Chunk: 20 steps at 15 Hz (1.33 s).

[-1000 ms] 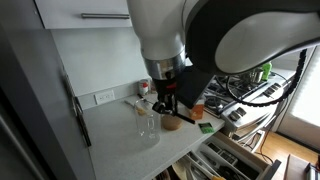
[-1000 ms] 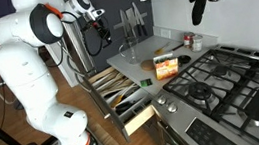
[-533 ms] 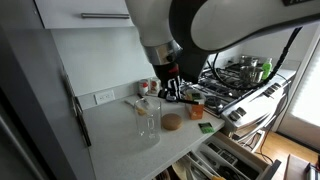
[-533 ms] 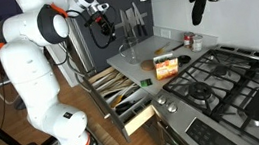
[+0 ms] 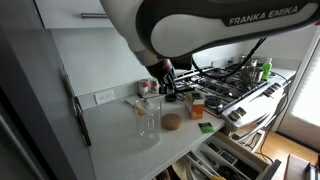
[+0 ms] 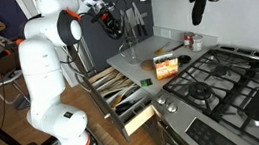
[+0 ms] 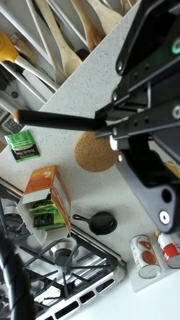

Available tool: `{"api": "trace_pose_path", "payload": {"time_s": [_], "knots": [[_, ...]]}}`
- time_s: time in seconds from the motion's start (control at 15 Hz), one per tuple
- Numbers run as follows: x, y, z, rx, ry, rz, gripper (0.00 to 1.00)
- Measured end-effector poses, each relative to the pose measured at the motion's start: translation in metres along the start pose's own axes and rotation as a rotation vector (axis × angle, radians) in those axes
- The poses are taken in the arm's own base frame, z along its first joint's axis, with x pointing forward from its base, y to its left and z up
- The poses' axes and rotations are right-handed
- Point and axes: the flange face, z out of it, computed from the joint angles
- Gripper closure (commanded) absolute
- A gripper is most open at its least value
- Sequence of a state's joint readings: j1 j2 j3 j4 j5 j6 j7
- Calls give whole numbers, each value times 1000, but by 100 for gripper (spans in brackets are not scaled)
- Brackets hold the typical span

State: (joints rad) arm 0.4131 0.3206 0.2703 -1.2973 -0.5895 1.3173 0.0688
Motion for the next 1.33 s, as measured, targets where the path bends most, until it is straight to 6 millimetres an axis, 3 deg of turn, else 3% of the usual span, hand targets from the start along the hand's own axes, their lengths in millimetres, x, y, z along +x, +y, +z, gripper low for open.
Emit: {"api": "trace_pose_path", "payload": {"time_s": [0.07,0.33,0.4,0.67,0.93,1.33], "knots": [[4,0,1,-11,-9,-32,87],[17,-2,4,-26,-12,-80,87],[18,-3,4,-26,-12,-83,97],[17,-2,3,-40,-19,-103,97],[16,-12,7,-121,-93,-240,97],[33,-17,14,-273,-131,-416,97]]}}
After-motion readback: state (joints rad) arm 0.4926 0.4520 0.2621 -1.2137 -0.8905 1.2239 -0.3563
